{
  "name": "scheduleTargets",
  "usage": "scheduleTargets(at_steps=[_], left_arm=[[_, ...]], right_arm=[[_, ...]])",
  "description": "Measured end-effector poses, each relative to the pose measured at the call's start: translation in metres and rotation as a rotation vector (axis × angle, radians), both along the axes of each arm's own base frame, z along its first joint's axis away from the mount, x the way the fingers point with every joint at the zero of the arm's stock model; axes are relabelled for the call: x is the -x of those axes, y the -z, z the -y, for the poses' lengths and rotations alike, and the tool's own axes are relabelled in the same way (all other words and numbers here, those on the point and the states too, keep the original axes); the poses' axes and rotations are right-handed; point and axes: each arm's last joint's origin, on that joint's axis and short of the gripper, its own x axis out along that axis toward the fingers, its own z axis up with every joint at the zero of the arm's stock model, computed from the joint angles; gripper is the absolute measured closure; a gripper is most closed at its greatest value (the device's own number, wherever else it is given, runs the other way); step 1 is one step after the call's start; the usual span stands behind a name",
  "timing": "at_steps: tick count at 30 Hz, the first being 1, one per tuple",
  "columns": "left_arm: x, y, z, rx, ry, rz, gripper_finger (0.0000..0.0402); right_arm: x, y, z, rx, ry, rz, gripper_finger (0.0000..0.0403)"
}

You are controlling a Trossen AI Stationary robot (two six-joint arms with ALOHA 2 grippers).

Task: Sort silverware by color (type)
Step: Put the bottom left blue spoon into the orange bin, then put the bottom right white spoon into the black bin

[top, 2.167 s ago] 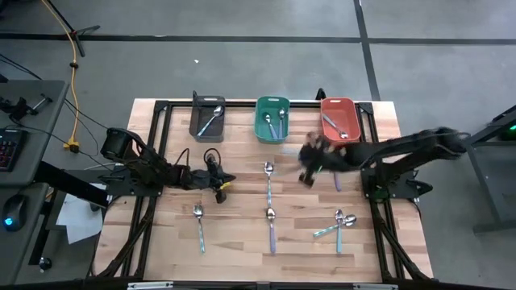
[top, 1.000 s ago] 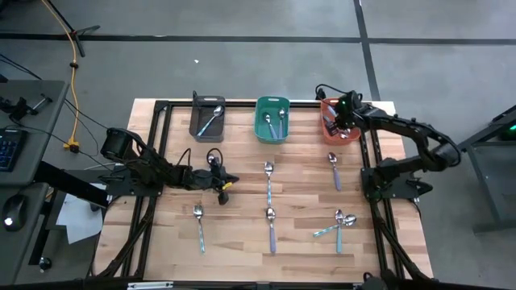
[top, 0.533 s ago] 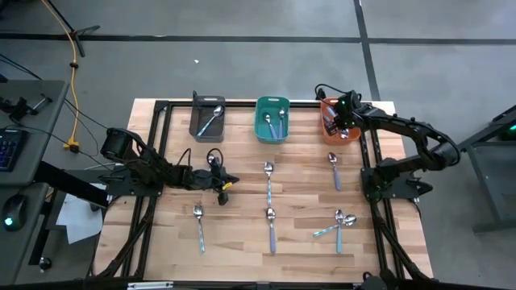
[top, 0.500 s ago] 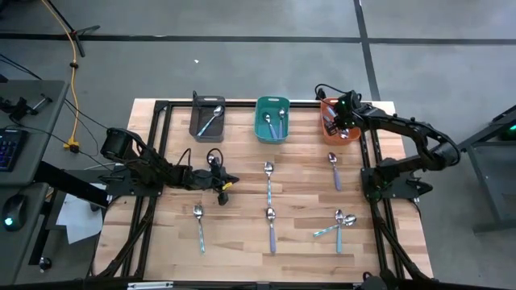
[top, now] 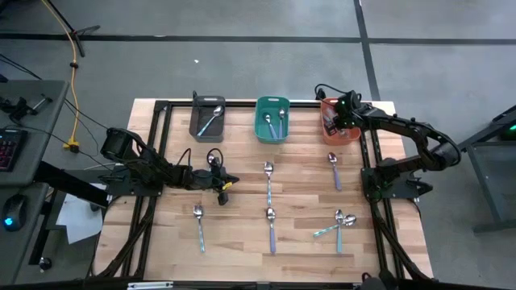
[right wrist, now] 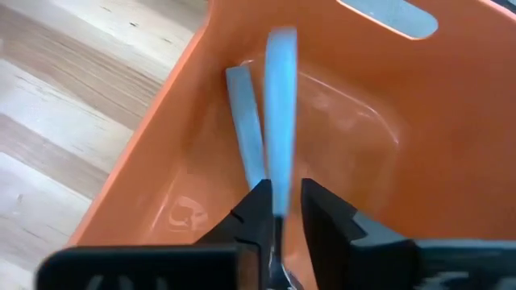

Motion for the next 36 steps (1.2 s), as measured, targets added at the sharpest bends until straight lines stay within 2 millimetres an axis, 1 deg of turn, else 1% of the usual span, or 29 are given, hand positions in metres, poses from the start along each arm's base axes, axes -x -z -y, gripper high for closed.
scheduleTargets(at_steps=[5, 9, 12, 15, 20, 22, 26, 30, 33, 36], left_arm=[[0.0, 0.0, 0.0, -0.001, 0.0, -0.005, 0.0401], [0.0, 0.001, 0.0, -0.004, 0.001, -0.011, 0.0402], [0.0, 0.001, 0.0, -0.014, 0.005, -0.013, 0.0401], [0.0, 0.001, -0.003, -0.015, -0.003, -0.013, 0.0401], [-0.001, 0.0, -0.007, -0.02, -0.001, -0.013, 0.0401], [-0.001, 0.0, -0.009, -0.016, -0.003, -0.013, 0.0401], [-0.002, 0.0, -0.013, -0.007, -0.005, -0.014, 0.0402], [-0.002, 0.0, -0.017, -0.01, 0.007, -0.018, 0.0401], [-0.006, -0.002, -0.02, 0.009, 0.028, -0.01, 0.0401], [-0.012, -0.005, -0.023, 0.009, 0.065, 0.004, 0.0402]], right_arm=[[-0.001, -0.006, -0.002, 0.026, -0.004, 0.009, 0.0314], [0.002, -0.017, -0.006, 0.077, 0.008, 0.019, 0.0311], [0.005, -0.027, -0.011, 0.116, -0.003, 0.038, 0.0323], [0.005, -0.037, -0.018, 0.151, -0.034, 0.054, 0.0348], [-0.007, -0.049, -0.032, 0.215, -0.136, 0.109, 0.0396], [-0.014, -0.049, -0.038, 0.253, -0.194, 0.156, 0.0399], [-0.027, -0.038, -0.049, 0.306, -0.322, 0.289, 0.0399], [-0.036, -0.027, -0.063, 0.369, -0.391, 0.409, 0.0401], [-0.044, -0.026, -0.073, 0.415, -0.44, 0.488, 0.0402], [-0.052, -0.03, -0.082, 0.441, -0.498, 0.541, 0.0402]])
